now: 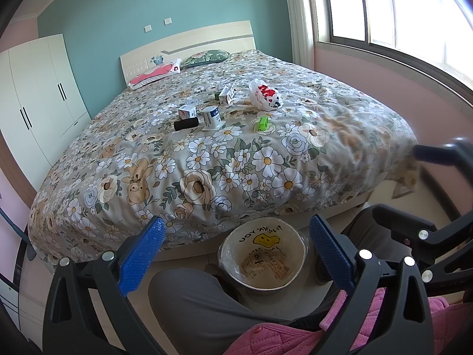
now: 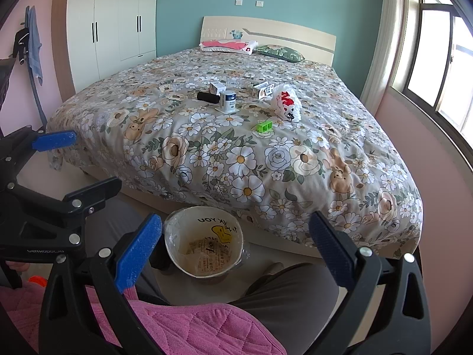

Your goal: Collect trash

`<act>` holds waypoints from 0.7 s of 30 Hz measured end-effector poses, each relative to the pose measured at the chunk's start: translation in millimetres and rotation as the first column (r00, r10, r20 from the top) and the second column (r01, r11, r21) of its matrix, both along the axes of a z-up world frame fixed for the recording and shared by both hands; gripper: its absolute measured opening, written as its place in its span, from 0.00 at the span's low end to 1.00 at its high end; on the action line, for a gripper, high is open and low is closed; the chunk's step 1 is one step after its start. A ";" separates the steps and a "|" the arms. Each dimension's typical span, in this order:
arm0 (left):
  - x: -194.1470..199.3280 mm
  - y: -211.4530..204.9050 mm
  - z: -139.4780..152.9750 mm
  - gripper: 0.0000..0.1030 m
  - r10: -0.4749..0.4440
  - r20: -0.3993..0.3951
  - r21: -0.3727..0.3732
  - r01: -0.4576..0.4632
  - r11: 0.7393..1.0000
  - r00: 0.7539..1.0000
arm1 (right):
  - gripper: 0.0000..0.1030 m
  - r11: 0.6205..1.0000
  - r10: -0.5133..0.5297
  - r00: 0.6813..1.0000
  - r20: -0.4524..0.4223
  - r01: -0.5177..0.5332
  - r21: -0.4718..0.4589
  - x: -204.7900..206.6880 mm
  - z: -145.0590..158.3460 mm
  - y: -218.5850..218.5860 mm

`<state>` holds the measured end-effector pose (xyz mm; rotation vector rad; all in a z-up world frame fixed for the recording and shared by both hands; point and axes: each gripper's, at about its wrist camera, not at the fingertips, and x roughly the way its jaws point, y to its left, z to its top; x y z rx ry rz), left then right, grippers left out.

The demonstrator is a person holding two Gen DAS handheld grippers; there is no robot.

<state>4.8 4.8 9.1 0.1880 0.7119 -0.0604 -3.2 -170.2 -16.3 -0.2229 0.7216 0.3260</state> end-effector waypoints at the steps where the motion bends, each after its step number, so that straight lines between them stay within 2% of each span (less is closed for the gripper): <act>1: -3.4 -0.2 1.3 0.96 0.000 0.000 0.000 0.000 1.000 1.000 | 0.95 1.000 0.000 1.000 -0.001 0.000 0.000 0.1 0.1 -0.2; 10: -3.7 3.9 -1.6 0.96 0.000 -0.012 -0.007 0.000 1.000 1.000 | 0.95 1.000 0.000 1.000 -0.012 0.000 -0.001 2.6 -2.6 0.8; 11: -3.7 4.3 -14.1 0.96 0.001 -0.020 -0.013 -0.001 1.000 1.000 | 0.95 1.000 0.000 1.000 -0.017 0.000 -0.002 3.6 -3.8 1.2; 21: 23.4 11.5 -24.5 0.96 0.017 -0.080 -0.069 -0.022 0.997 0.997 | 0.95 1.000 0.014 0.994 -0.111 -0.011 0.030 33.4 -17.1 -1.5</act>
